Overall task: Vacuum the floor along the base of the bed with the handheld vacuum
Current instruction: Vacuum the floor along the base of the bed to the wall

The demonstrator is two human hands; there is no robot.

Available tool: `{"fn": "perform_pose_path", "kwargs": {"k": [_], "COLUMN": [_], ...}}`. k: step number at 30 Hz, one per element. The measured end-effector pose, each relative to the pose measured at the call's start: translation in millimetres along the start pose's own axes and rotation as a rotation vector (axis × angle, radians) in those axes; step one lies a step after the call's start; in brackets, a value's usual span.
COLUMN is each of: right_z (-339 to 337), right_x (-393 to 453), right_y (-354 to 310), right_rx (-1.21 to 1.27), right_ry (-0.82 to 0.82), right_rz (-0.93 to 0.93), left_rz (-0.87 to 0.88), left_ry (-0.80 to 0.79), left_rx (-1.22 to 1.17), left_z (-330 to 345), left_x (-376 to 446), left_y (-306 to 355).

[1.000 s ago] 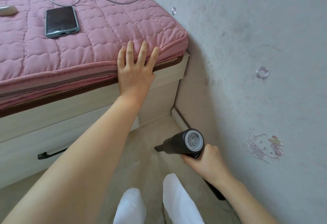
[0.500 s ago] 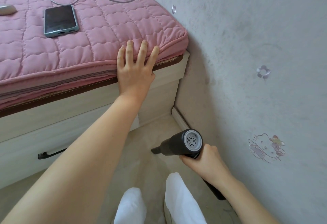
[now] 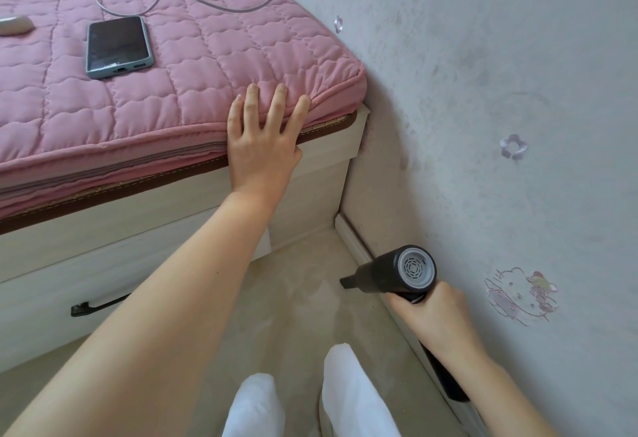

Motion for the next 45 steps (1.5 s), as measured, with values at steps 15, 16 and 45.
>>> {"fn": "perform_pose_path", "kwargs": {"k": [15, 16, 45], "right_z": [-7, -7, -7], "right_x": [5, 5, 4], "right_y": [15, 15, 3], "right_rx": [-0.108, -0.108, -0.108], "right_ry": [0.051, 0.053, -0.011], "right_rz": [0.043, 0.038, 0.005], "left_rz": [-0.008, -0.01, -0.019], "left_ry": [-0.016, -0.018, -0.02], "left_rx": [-0.009, -0.013, -0.016], "left_z": [0, 0, 1], "left_x": [0, 0, -1], "left_y": [0, -1, 0]}}
Point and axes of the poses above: each hand's wrist, its own x-axis towards the middle knuckle, its own z-axis out of the palm, y = z × x, the point moved 6 cm from there along x, towards the middle knuckle, and after that the axes turned 13 degrees about y, right-handed, at the moved point
